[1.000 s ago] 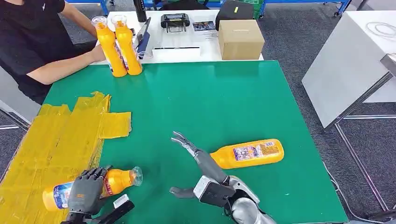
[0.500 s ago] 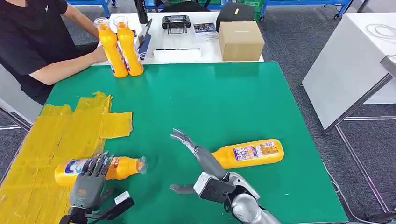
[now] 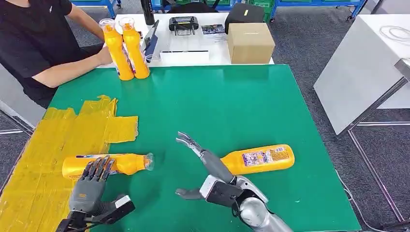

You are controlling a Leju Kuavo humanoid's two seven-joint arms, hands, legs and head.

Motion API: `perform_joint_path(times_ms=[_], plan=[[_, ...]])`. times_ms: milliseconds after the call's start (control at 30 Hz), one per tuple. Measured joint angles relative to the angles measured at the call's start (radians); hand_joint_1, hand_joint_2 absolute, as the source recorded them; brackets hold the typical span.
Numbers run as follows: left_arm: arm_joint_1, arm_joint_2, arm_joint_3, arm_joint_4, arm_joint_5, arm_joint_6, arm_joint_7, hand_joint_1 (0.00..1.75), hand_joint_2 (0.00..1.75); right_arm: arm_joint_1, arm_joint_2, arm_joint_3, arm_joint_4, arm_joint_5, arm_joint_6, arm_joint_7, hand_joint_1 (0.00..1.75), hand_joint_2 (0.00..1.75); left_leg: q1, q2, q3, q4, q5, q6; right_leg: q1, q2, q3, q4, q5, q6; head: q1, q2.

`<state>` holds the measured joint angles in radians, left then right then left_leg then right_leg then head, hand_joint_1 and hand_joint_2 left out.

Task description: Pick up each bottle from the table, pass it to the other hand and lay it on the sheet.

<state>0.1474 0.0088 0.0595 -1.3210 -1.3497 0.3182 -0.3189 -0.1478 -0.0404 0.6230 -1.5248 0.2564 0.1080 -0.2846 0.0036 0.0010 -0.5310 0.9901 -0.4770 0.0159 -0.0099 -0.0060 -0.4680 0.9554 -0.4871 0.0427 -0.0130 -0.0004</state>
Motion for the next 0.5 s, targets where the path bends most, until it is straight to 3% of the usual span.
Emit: perform_joint_path(times_ms=[233,400,500], plan=[[-0.002,0.002,0.001,0.002,0.064,-0.016,-0.037,0.0,0.0,0.0,0.0,0.0,0.008,-0.001,0.0,-0.001,0.0,1.75,0.0,0.0,0.0,0.0,0.0,0.0,0.0,0.0,0.0,0.0,0.0,0.0,0.0,0.0],[0.005,-0.007,0.027,-0.032,0.284,-0.095,-0.184,0.0,0.0,0.0,0.001,0.002,0.014,-0.001,0.001,-0.003,0.0,1.75,0.0,-0.001,0.0,0.0,0.0,0.0,0.0,-0.001,0.0,0.0,0.0,0.0,0.0,0.0],[0.03,-0.049,0.069,-0.093,0.46,-0.178,-0.302,0.0,0.0,0.005,0.003,0.002,0.015,0.006,0.0,-0.01,0.0,1.75,0.0,0.0,-0.002,0.0,0.0,0.0,0.0,0.0,-0.002,0.0,0.0,0.0,0.0,0.0]])
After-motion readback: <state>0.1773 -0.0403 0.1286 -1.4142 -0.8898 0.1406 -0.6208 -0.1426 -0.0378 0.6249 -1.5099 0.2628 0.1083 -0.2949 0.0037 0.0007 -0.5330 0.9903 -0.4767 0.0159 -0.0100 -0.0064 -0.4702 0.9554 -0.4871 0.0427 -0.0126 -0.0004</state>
